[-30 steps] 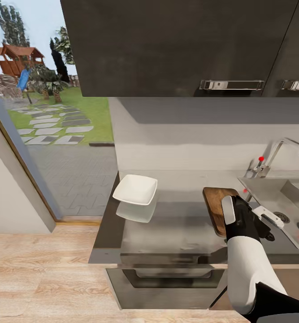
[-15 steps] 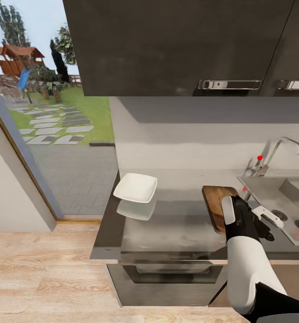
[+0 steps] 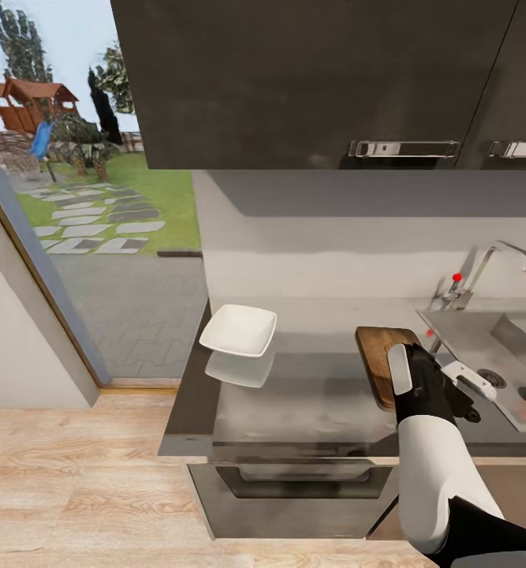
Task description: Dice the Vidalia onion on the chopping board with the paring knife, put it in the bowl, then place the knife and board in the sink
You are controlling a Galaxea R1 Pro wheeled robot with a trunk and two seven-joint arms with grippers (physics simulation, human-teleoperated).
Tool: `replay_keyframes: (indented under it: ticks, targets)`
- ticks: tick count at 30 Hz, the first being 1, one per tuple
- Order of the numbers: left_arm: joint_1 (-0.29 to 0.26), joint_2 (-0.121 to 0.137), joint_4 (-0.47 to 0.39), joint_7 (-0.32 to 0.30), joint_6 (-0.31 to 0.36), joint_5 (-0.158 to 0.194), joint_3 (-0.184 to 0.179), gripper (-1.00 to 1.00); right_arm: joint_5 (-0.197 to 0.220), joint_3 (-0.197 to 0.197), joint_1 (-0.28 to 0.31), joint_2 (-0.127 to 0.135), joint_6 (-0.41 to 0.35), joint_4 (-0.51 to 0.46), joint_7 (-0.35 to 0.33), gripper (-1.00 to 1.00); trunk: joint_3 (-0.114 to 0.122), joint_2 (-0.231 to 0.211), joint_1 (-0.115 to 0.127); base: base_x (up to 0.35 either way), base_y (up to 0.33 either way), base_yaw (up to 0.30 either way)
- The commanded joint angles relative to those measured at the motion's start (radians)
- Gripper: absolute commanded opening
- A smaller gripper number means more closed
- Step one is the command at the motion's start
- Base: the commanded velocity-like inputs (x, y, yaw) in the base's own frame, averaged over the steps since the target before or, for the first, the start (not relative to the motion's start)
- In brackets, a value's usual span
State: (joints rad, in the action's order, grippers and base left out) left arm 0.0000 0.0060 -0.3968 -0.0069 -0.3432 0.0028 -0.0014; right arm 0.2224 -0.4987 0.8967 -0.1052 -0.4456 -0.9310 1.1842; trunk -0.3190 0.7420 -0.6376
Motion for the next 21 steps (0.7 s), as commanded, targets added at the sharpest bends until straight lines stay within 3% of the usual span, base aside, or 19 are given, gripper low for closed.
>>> replay_keyframes:
  ticks: [1, 21]
  targets:
    - [0.0, 0.0, -0.001, -0.001, -0.002, 0.0, 0.0, 1.0, 0.002, -0.001, 0.001, -0.001, -0.01, -0.002, 0.003, 1.0, -0.001, 0.001, 0.0, 0.0, 0.0, 0.0]
    - [0.0, 0.0, -0.002, -0.001, -0.002, 0.0, 0.0, 1.0, 0.002, 0.0, 0.002, -0.001, -0.01, -0.002, 0.003, 1.0, -0.001, 0.001, 0.0, -0.021, 0.0, 0.0]
